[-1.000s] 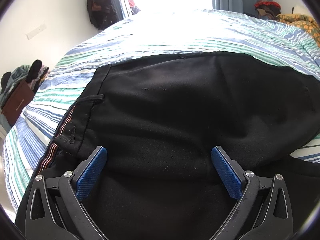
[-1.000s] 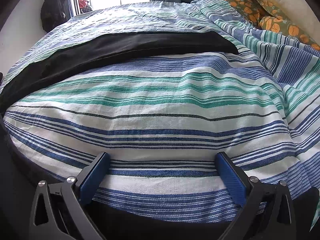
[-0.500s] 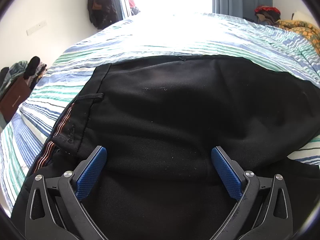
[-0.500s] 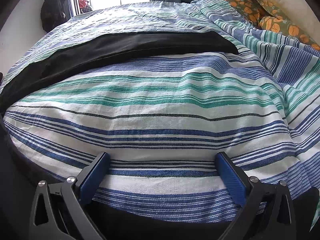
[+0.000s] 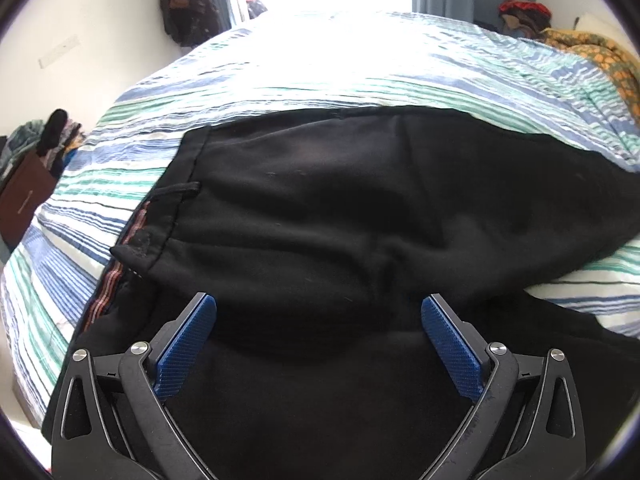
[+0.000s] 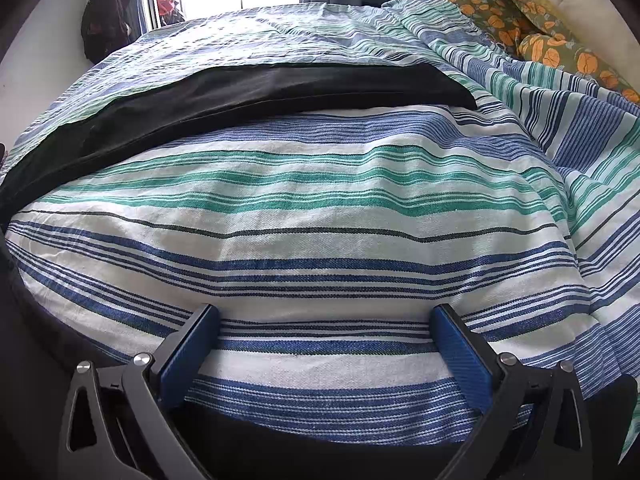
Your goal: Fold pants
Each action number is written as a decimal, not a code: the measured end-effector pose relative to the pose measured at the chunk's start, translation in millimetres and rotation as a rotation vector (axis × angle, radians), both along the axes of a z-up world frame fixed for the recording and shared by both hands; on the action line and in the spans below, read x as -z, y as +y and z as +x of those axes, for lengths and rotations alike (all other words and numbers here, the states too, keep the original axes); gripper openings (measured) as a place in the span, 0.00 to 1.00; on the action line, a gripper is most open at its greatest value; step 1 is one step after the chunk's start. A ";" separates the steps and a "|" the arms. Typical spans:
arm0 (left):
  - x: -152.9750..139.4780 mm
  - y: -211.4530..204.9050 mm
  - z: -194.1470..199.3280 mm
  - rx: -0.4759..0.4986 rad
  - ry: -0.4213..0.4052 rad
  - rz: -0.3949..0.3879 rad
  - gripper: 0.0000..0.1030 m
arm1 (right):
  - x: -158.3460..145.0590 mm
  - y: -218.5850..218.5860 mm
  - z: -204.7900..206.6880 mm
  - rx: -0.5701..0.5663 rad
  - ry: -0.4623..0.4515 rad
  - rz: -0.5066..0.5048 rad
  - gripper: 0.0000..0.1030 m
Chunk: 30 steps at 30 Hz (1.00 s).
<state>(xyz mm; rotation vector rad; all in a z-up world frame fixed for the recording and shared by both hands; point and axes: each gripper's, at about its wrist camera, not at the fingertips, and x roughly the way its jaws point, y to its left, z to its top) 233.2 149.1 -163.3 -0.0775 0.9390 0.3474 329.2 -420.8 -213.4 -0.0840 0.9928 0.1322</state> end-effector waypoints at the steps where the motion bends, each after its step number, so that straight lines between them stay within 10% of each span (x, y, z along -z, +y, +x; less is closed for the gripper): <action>1: -6.3 -10.1 -2.9 0.047 -0.006 -0.020 0.99 | 0.2 -0.3 -0.2 0.000 -0.003 0.002 1.00; 8: -38.9 -109.7 49.5 0.405 0.012 -0.006 1.00 | 0.1 -0.7 0.1 0.001 -0.001 0.010 1.00; 16: 35.3 -210.6 163.9 0.649 0.285 -0.007 1.00 | 0.1 -3.4 0.0 0.000 0.002 0.039 1.00; 30: -11.5 -166.3 131.3 0.487 0.135 0.001 1.00 | -2.5 -9.8 -3.3 0.003 -0.011 0.108 1.00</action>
